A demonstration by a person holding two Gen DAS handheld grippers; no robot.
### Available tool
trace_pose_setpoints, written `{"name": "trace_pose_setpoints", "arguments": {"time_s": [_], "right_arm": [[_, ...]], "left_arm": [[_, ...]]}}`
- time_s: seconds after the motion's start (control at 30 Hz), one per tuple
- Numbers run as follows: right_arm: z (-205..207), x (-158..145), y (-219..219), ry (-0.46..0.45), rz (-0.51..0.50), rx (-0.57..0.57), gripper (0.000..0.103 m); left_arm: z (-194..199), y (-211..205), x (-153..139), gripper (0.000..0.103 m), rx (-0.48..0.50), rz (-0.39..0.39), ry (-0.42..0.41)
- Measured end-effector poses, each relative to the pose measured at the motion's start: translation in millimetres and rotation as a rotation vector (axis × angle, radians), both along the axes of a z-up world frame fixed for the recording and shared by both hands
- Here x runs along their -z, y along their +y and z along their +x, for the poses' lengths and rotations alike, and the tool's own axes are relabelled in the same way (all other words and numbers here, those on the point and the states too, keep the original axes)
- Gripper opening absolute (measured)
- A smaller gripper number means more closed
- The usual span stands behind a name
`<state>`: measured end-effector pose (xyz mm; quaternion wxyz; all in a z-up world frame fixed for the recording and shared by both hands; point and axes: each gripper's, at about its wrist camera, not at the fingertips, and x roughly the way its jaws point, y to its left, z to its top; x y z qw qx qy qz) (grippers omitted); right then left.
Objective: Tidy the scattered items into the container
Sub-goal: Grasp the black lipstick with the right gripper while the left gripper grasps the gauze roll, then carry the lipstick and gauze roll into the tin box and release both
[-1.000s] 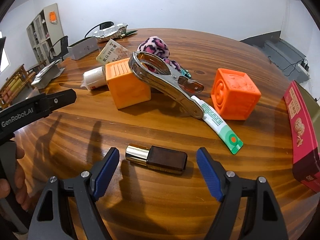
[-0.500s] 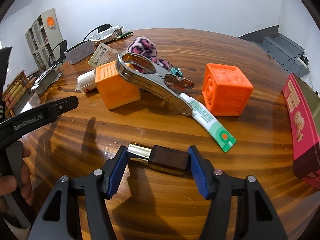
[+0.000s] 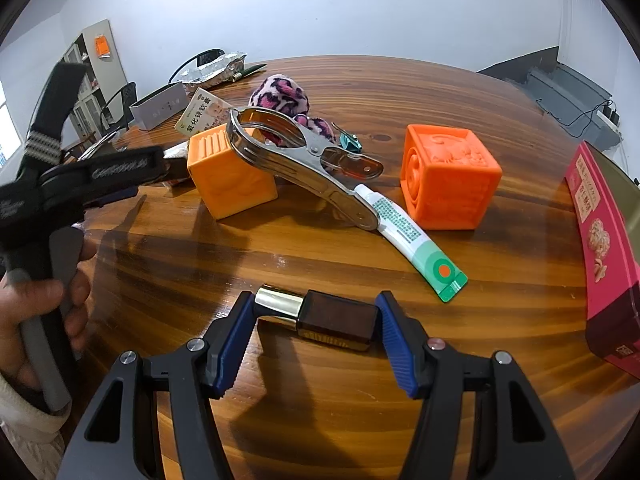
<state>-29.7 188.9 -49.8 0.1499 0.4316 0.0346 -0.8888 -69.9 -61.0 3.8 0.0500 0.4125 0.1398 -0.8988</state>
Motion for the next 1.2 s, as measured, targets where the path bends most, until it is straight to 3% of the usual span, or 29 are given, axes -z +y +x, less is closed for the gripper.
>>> {"name": "trace_pose_setpoints", "arguments": {"time_s": [0.2,0.4,0.47,0.5,0.57,0.63,0.77,0.97,1.2], "right_arm": [[0.2,0.9,-1.9,0.002,0.005,-0.007,0.065],[0.6,0.5,-2.9,0.001,0.003,-0.008,0.065],[0.7,0.3,-2.6,-0.001,0.0,-0.008,0.065],[0.8,0.1,-2.4,-0.001,-0.002,-0.008,0.065],[1.5,-0.2,-1.8,-0.001,-0.004,-0.006,0.065],[2.4,-0.8,-0.8,0.001,-0.007,-0.005,0.065],[8.1,-8.3,-1.0,0.044,-0.019,-0.012,0.065],[13.4,-17.8,1.2,0.09,-0.048,-0.022,0.065],[12.8,-25.2,11.8,0.124,-0.089,0.01,0.065]], "left_arm": [[-11.5,7.2,-1.6,0.081,-0.019,-0.025,0.0],[-22.1,-3.7,4.6,0.081,-0.052,0.012,-0.004],[-23.4,-5.1,5.6,0.067,-0.037,0.01,-0.005],[-22.7,-5.9,5.8,0.052,-0.014,0.041,-0.005],[-18.5,-4.4,3.1,0.037,0.004,0.054,-0.004],[-10.9,-2.2,0.5,0.037,0.007,0.025,0.008],[10.3,-2.4,-2.2,0.037,0.012,0.04,0.026],[43.1,-1.3,-19.0,0.037,-0.035,0.008,0.115],[58.1,6.9,-25.7,0.037,-0.041,-0.022,0.149]]}}
